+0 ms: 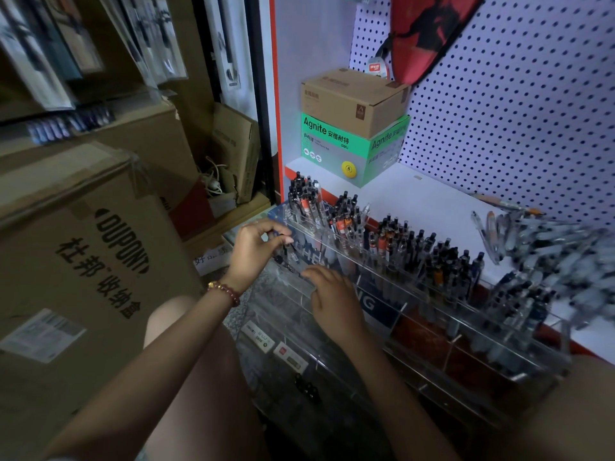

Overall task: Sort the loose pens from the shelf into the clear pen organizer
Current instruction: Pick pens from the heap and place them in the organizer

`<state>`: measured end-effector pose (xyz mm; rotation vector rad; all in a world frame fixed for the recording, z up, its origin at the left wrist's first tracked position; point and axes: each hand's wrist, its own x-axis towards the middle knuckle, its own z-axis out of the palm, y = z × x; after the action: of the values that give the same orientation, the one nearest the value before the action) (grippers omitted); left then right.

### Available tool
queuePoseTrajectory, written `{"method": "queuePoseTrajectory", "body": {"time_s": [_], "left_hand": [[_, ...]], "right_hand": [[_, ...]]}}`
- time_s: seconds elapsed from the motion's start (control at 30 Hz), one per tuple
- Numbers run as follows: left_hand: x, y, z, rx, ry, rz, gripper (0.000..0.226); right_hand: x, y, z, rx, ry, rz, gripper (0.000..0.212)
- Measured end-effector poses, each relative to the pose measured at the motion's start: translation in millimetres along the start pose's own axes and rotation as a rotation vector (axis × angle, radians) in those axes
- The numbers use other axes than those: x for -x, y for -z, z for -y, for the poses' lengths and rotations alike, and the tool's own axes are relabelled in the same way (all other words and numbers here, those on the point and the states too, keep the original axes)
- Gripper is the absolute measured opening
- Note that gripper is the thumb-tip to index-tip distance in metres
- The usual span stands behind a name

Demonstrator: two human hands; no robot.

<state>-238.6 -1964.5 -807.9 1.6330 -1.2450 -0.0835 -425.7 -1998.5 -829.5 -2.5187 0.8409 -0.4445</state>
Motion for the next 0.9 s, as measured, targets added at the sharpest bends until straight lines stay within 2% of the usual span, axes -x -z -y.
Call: {"method": "queuePoseTrajectory", "body": {"time_s": [0.1, 0.2, 0.37, 0.5, 0.7, 0.87, 0.9], "left_hand": [[4.1, -3.0, 1.5, -0.048, -0.055, -0.048, 0.011], [9.2, -5.4, 12.8, -0.202, -0.136, -0.042, 0.014], [21.2, -7.4, 18.6, -0.324, -0.261, 0.024, 0.006], [22.9, 9.9, 21.4, -0.473, -0.389, 0.115, 0.019], [15.3, 25.3, 24.8, -0.565, -0.44, 0.248, 0.015], [9.9, 26.9, 25.4, -0.636, -0.532, 0.284, 0.009], [9.3, 27.3, 26.1, -0.64, -0.55, 0.278, 0.016]], "right_hand": [[-0.3, -1.8, 0.0, 0.008, 0.002, -0.008, 0.045], [-0.6, -3.1, -0.5, 0.004, 0.001, -0.012, 0.044], [-1.3, -3.8, -0.3, -0.011, 0.003, -0.029, 0.042], [-2.1, -5.2, -2.5, -0.049, -0.003, -0.037, 0.041], [-1.4, -4.7, -2.7, -0.089, -0.027, -0.042, 0.037], [-1.0, -7.9, -5.1, -0.095, -0.034, -0.035, 0.036], [-0.9, -7.5, -5.4, -0.095, -0.033, -0.033, 0.036]]}}
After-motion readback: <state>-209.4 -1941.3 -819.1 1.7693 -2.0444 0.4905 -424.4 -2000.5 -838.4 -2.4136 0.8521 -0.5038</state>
